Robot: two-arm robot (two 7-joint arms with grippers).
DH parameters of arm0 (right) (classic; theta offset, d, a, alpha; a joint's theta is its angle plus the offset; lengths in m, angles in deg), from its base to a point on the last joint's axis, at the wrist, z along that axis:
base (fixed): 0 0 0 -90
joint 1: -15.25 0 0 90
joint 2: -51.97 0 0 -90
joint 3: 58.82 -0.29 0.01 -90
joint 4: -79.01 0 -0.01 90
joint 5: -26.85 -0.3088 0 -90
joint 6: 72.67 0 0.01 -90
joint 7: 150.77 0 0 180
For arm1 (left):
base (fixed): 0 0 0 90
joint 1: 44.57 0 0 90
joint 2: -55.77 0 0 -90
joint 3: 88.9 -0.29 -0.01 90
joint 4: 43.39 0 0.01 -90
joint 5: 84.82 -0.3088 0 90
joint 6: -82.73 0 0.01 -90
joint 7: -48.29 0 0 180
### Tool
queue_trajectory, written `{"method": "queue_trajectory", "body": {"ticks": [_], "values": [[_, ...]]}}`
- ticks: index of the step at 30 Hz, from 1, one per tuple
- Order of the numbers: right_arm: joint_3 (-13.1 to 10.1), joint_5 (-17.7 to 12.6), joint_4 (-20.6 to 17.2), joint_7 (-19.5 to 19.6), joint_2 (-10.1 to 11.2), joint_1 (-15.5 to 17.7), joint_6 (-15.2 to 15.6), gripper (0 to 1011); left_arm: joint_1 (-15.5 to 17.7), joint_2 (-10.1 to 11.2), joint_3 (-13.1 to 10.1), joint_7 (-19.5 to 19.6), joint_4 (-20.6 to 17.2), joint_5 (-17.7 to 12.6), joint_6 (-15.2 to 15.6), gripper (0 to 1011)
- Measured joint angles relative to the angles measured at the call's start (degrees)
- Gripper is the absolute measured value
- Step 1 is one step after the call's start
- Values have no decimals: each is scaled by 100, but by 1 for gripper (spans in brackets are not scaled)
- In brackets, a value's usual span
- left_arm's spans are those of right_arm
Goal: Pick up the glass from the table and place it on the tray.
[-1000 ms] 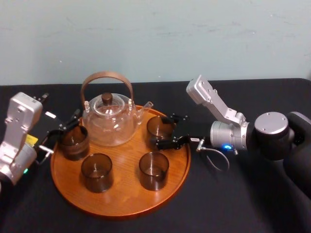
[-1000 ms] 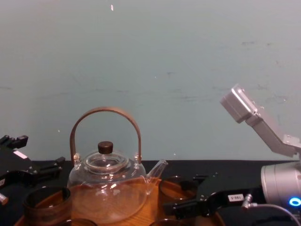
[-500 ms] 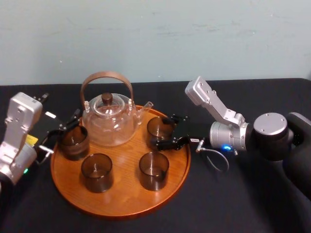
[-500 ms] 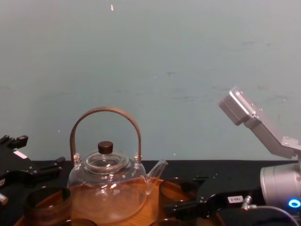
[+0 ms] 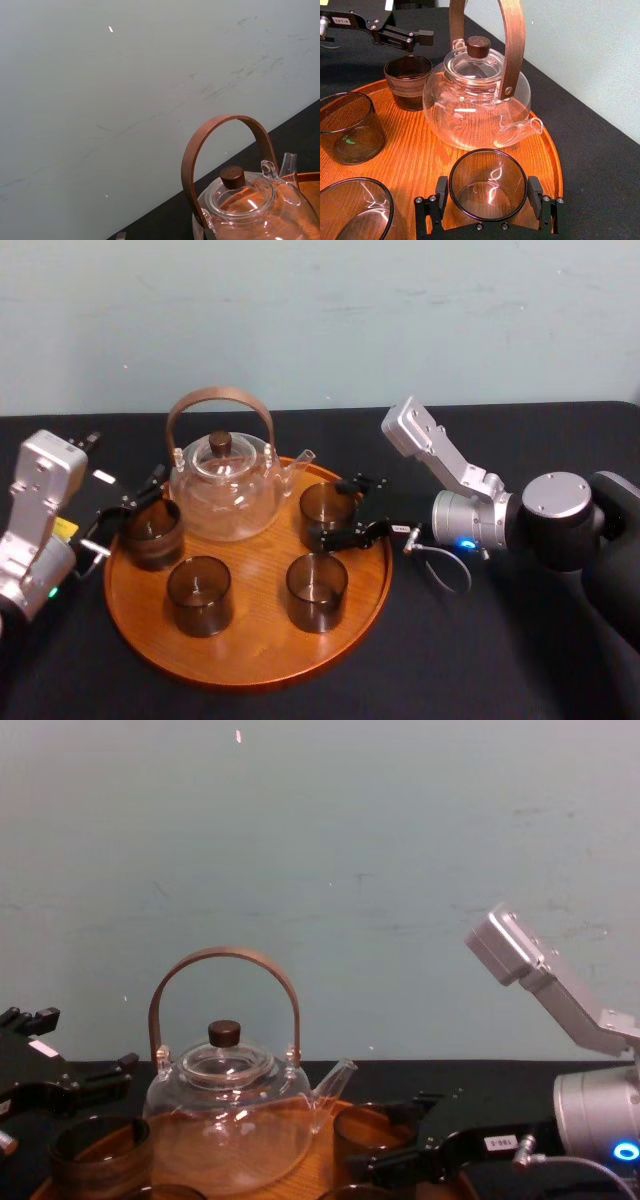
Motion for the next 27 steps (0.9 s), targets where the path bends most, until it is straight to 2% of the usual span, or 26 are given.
{"method": "queue_trajectory", "body": {"ticks": [12, 19, 27], "values": [[-4, -14, -13, -26, 9, 0, 1, 1002, 0, 0, 0, 0, 0, 0, 0, 1001], [-118, -159, -380, -118, 238, 202, 120, 1002, 0, 0, 0, 0, 0, 0, 0, 1001], [-296, -365, -998, -106, 663, 543, 262, 1002, 0, 0, 0, 0, 0, 0, 0, 1001]]}}
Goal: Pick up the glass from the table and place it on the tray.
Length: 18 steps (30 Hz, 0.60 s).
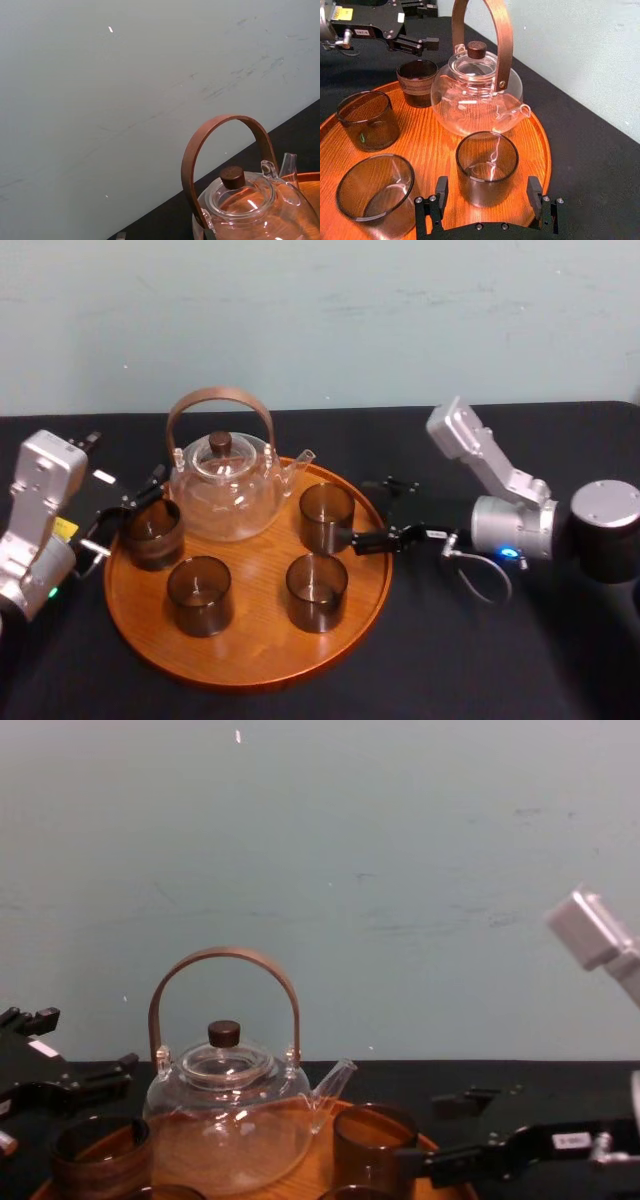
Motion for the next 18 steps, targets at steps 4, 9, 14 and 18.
{"method": "queue_trajectory", "body": {"ticks": [4, 9, 14, 18], "values": [[-108, -119, -338, 22, 248, 189, 40, 1002, 0, 0, 0, 0, 0, 0, 0, 1001], [-292, -319, -812, 75, 592, 475, 29, 1002, 0, 0, 0, 0, 0, 0, 0, 1001], [-457, -476, -1152, 138, 835, 709, -116, 1002, 0, 0, 0, 0, 0, 0, 0, 1001], [-676, -638, -1401, 322, 989, 969, -258, 1002, 0, 0, 0, 0, 0, 0, 0, 1001]]}}
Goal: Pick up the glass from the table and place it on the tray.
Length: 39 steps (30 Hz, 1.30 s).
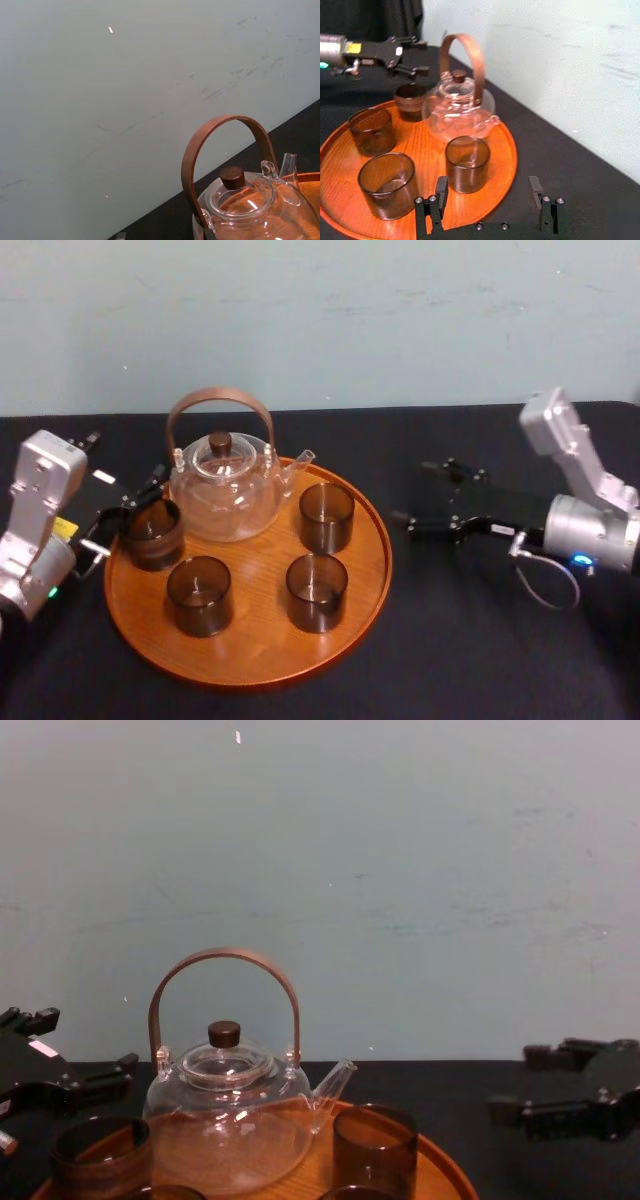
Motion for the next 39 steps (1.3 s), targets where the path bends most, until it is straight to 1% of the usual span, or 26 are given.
{"method": "queue_trajectory", "body": {"ticks": [3, 4, 5, 6, 9, 10, 12, 13, 19, 20, 23, 29, 39], "values": [[-135, -62, -116, 163, 47, 147, -80, 1002, 0, 0, 0, 0, 0, 0, 0, 1001], [-227, -94, -184, 283, 67, 245, -128, 1003, 0, 0, 0, 0, 0, 0, 0, 1001], [-265, -105, -211, 338, 74, 288, -144, 1003, 0, 0, 0, 0, 0, 0, 0, 1001], [-366, -128, -278, 470, 89, 393, -186, 1002, 0, 0, 0, 0, 0, 0, 0, 1001], [-526, -125, -383, 751, 99, 580, -274, 1002, 0, 0, 0, 0, 0, 0, 0, 1001], [-629, -101, -437, 946, 91, 703, -330, 1002, 0, 0, 0, 0, 0, 0, 0, 1001], [-723, -74, -476, 1119, 69, 808, -365, 1002, 0, 0, 0, 0, 0, 0, 0, 1001], [-821, -65, -504, 1277, 41, 908, -380, 1002, 0, 0, 0, 0, 0, 0, 0, 1001], [-1117, -30, -512, 1774, -107, 1184, -404, 1002, 0, 0, 0, 0, 0, 0, 0, 1001], [-1117, -30, -512, 1774, -107, 1184, -404, 1002, 0, 0, 0, 0, 0, 0, 0, 1001], [-1199, 42, -447, 1948, -186, 1249, -437, 1003, 0, 0, 0, 0, 0, 0, 0, 1001], [-1304, 189, -239, 2181, -378, 1298, -476, 1002, 0, 0, 0, 0, 0, 0, 0, 1001], [-1367, 326, -82, 2221, -577, 1276, -469, 1002, 0, 0, 0, 0, 0, 0, 0, 1001]]}}
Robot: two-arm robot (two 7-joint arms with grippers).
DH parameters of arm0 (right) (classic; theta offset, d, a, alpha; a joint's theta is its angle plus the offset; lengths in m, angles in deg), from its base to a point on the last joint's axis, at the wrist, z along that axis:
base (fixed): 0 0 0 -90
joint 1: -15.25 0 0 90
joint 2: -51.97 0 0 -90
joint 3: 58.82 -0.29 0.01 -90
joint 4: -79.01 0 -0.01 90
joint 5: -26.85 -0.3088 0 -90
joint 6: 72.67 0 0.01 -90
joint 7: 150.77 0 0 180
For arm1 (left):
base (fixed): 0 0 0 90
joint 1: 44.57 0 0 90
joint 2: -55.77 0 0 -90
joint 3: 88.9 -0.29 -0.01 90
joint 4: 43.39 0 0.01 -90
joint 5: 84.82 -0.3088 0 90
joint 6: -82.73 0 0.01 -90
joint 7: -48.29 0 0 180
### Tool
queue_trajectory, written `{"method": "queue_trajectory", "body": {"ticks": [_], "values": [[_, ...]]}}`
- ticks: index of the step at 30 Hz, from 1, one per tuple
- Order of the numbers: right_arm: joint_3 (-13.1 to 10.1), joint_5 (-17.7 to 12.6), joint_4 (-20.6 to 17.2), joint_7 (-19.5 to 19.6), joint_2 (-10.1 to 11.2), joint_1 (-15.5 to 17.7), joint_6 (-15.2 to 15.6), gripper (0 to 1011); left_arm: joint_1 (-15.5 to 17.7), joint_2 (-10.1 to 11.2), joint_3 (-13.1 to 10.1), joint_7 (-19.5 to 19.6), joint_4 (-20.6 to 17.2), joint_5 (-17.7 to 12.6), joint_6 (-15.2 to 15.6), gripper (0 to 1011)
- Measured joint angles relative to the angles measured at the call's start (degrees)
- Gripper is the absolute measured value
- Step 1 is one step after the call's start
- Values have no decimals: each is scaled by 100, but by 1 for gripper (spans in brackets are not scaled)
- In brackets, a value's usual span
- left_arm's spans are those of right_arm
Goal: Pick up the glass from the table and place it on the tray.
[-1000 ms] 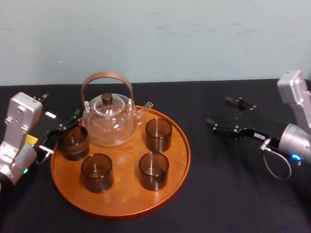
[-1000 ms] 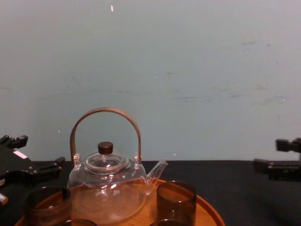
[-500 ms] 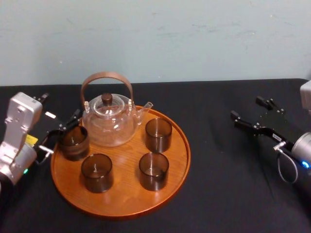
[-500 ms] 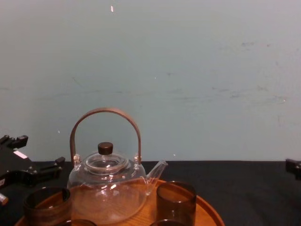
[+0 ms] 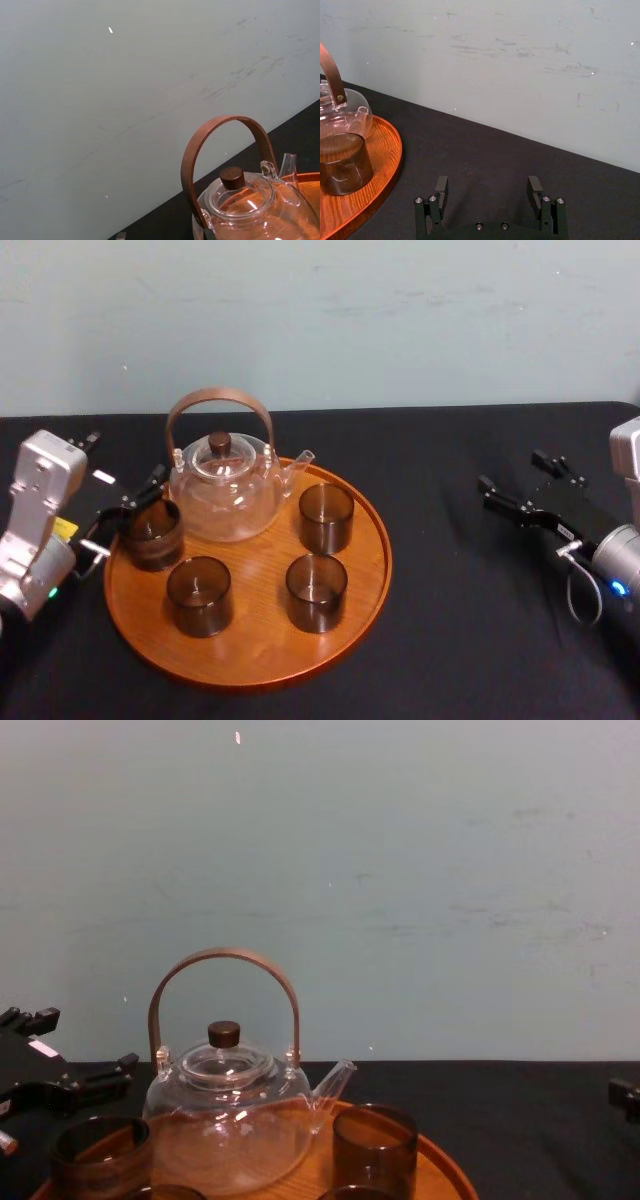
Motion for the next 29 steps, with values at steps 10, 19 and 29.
{"method": "queue_trajectory", "body": {"ticks": [10, 19, 29], "values": [[-1, 2, -5, -2, 10, -2, 7, 1002, 0, 0, 0, 0, 0, 0, 0, 1001], [3, -6, -12, -6, 17, -2, 8, 1002, 0, 0, 0, 0, 0, 0, 0, 1001], [8, -13, -18, -8, 22, -2, 7, 1003, 0, 0, 0, 0, 0, 0, 0, 1001]]}}
